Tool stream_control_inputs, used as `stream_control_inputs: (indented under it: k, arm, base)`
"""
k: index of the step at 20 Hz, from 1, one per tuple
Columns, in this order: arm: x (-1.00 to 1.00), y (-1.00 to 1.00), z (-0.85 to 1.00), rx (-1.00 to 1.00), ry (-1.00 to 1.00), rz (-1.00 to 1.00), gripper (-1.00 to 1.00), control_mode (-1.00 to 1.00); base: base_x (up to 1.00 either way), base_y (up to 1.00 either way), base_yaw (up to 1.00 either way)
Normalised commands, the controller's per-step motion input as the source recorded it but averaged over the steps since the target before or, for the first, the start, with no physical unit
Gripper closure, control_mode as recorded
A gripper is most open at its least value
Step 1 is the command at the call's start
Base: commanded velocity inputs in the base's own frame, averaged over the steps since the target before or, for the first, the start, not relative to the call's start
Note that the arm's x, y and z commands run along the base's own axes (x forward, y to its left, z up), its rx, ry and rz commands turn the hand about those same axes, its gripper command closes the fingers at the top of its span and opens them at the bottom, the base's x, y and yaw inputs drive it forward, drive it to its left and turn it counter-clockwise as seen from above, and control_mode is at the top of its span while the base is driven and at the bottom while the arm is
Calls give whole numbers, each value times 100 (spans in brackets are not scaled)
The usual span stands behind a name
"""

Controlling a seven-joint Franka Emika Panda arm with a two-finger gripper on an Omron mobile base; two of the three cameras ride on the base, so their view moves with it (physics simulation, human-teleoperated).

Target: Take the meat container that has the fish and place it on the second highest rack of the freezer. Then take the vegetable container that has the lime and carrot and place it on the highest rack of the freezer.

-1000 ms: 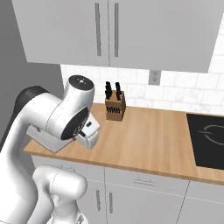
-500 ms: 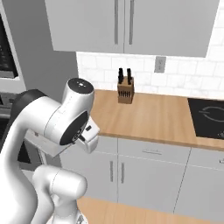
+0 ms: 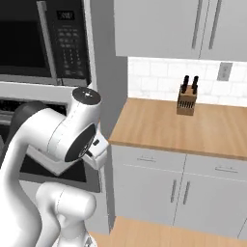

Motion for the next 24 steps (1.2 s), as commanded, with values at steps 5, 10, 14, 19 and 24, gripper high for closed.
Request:
stream_control_inputs:
  k: [5, 10, 14, 19, 24]
  arm:
    - [0, 0, 0, 0, 0, 0, 100, 100]
    - [0, 0, 0, 0, 0, 0, 100, 100]
    - [0, 0, 0, 0, 0, 0, 100, 100]
    - [0, 0, 0, 0, 0, 0, 100, 100]
    - [0, 0, 0, 0, 0, 0, 100, 100]
  base:
    - [-30, 100, 0]
    - [-31, 100, 0]
    - [-17, 100, 0]
    - [-12, 100, 0]
    - [-7, 100, 0]
